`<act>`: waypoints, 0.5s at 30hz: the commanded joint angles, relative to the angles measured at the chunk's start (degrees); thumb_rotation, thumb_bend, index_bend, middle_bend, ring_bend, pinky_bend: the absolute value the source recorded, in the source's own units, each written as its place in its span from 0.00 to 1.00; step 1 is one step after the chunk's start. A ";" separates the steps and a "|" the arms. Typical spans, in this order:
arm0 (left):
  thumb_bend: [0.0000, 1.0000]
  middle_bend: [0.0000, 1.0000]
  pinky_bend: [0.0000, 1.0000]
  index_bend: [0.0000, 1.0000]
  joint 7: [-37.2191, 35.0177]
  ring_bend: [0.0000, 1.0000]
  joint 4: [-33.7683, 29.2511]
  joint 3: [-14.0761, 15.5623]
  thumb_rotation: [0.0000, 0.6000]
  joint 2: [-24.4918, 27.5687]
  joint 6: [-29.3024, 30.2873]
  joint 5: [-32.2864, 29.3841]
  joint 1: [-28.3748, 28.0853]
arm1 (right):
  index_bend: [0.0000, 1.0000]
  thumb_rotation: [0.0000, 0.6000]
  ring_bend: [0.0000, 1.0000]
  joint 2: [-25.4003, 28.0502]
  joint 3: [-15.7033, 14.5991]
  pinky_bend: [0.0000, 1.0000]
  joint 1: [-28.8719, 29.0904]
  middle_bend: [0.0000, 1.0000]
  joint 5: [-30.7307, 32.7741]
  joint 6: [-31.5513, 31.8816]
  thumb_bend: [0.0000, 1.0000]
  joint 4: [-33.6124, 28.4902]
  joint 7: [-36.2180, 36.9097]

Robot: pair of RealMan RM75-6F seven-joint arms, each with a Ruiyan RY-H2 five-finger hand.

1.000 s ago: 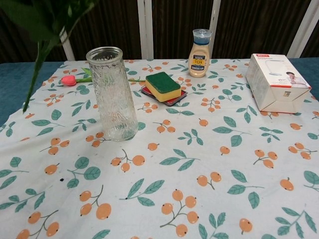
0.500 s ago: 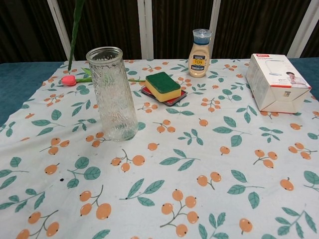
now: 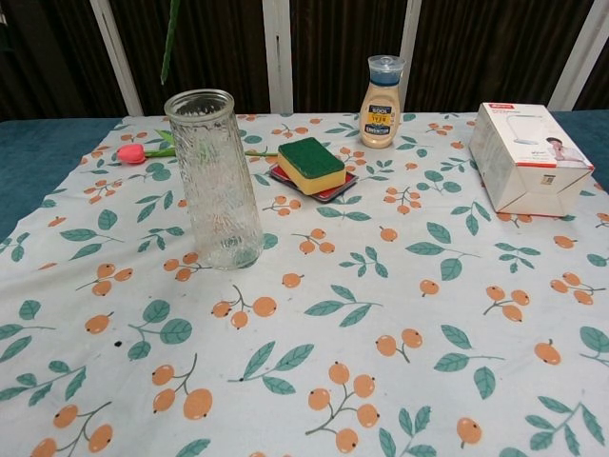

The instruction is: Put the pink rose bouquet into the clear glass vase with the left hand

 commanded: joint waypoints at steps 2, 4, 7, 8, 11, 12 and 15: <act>0.35 0.54 0.53 0.55 -0.51 0.44 2.12 -0.66 1.00 -0.06 -0.38 -0.76 -0.70 | 0.10 1.00 0.01 -0.18 0.22 0.06 0.09 0.00 0.77 -0.71 0.28 0.71 0.35; 0.35 0.54 0.53 0.55 -0.87 0.44 3.52 -0.84 1.00 -0.43 -0.69 -0.83 -1.26 | 0.10 1.00 0.01 -0.33 0.37 0.06 0.14 0.00 1.11 -0.98 0.28 1.08 0.77; 0.35 0.54 0.53 0.56 -1.60 0.44 5.76 -0.34 1.00 -1.42 -1.65 -0.56 -2.16 | 0.10 1.00 0.01 -0.51 0.76 0.06 0.41 0.00 1.55 -1.40 0.28 1.46 1.19; 0.35 0.54 0.53 0.56 -1.88 0.44 6.54 -0.14 1.00 -1.88 -1.85 -0.42 -2.43 | 0.10 1.00 0.01 -0.58 0.86 0.06 0.47 0.00 1.69 -1.52 0.28 1.57 1.30; 0.35 0.54 0.53 0.57 -2.68 0.44 9.97 0.52 1.00 -4.02 -2.04 0.39 -3.58 | 0.10 1.00 0.01 -0.90 0.93 0.06 0.49 0.00 1.88 -1.69 0.28 2.08 1.63; 0.35 0.54 0.53 0.57 -2.99 0.44 11.13 0.67 1.00 -4.83 -2.05 0.56 -3.99 | 0.10 1.00 0.01 -0.98 0.92 0.06 0.51 0.00 1.90 -1.75 0.28 2.22 1.68; 0.34 0.55 0.53 0.57 -4.45 0.44 14.99 1.36 1.00 -7.48 -2.46 1.40 -5.39 | 0.10 1.00 0.01 -1.22 0.98 0.06 0.61 0.00 2.01 -2.10 0.28 2.44 2.28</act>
